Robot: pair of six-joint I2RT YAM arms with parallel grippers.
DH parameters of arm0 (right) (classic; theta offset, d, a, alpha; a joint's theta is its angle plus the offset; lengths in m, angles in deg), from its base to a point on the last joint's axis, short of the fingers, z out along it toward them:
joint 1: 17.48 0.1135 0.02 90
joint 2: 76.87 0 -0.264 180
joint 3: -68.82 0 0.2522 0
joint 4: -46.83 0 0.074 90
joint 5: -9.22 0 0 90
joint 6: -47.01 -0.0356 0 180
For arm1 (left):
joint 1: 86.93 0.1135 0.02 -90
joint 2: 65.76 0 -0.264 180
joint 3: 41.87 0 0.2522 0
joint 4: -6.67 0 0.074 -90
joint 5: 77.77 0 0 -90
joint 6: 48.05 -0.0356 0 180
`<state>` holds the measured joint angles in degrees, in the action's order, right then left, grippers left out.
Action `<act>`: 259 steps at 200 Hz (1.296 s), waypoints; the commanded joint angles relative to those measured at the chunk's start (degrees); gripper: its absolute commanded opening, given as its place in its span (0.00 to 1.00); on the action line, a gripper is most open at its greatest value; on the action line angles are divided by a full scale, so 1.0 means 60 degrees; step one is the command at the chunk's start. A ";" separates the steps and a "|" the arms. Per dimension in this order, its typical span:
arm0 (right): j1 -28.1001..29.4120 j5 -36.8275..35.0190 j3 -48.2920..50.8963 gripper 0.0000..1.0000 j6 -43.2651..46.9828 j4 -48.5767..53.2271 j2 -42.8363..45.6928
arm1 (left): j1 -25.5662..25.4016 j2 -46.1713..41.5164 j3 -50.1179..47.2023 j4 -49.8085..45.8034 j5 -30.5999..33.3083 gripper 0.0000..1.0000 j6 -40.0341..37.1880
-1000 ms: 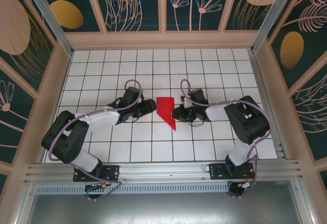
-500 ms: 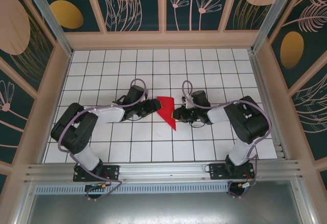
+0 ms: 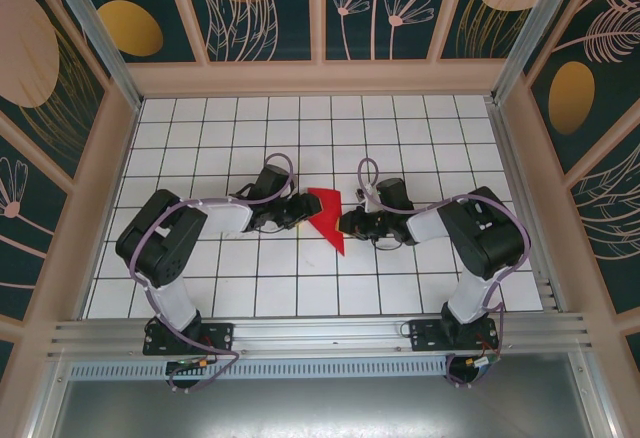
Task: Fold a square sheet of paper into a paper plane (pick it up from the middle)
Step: Fold the wing for the fifth time at the center of the table.
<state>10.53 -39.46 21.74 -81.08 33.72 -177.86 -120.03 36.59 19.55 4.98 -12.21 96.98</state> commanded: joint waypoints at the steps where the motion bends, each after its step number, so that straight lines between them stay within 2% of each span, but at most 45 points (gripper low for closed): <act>1: -0.0082 -0.0604 0.0367 0.18 0.0132 0.0630 -0.0549 | 0.0053 0.0258 0.0274 0.0470 -0.0326 0.54 0.0147; 53: -0.0113 -0.0389 0.0346 0.18 0.0274 0.0542 -0.0774 | 0.0058 0.0687 0.0572 0.0610 -0.0493 0.50 0.0161; 88: -0.0127 -0.0353 0.0233 0.18 0.0349 0.0623 -0.0994 | 0.0067 0.0813 0.0722 0.0599 -0.0436 0.42 0.0137; 114: -0.0121 -0.0374 0.0136 0.19 0.0356 0.0748 -0.0933 | 0.0071 0.0771 0.0698 0.0374 -0.0032 0.22 0.0064; 127: -0.0126 -0.0450 0.0068 0.20 0.0357 0.0877 -0.0784 | 0.0068 0.0727 0.0649 0.0416 0.0020 0.15 0.0073; 154: -0.0127 -0.0637 -0.0135 0.23 0.0383 0.1284 -0.0222 | 0.0068 0.0472 0.0389 0.0782 -0.0005 0.08 0.0230; 178: -0.0113 -0.0959 -0.0436 0.29 0.0457 0.1872 0.0590 | 0.0068 0.0140 -0.0076 0.1465 0.0025 0.03 0.0750; 198: -0.0084 -0.1682 -0.0619 0.40 0.0509 0.2508 0.1559 | 0.0081 -0.0086 -0.0530 0.2195 0.0104 0.02 0.1438; 213: 0.0015 -0.2846 -0.0672 0.48 0.0636 0.3137 0.2477 | 0.0068 -0.0234 -0.0849 0.2634 0.0191 0.00 0.1860; 239: 0.0496 -0.5092 -0.0145 0.47 0.0905 0.3094 0.4025 | 0.0070 -0.0556 -0.1122 0.2676 0.0408 0.00 0.2111; 259: 0.1987 -0.7057 0.0464 0.47 0.1853 0.2244 0.4951 | 0.0068 -0.0637 -0.1117 0.2372 0.0508 0.00 0.2030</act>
<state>14.53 -64.44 20.54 -76.51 49.85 -153.80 -120.01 34.77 13.23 17.60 -10.86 107.49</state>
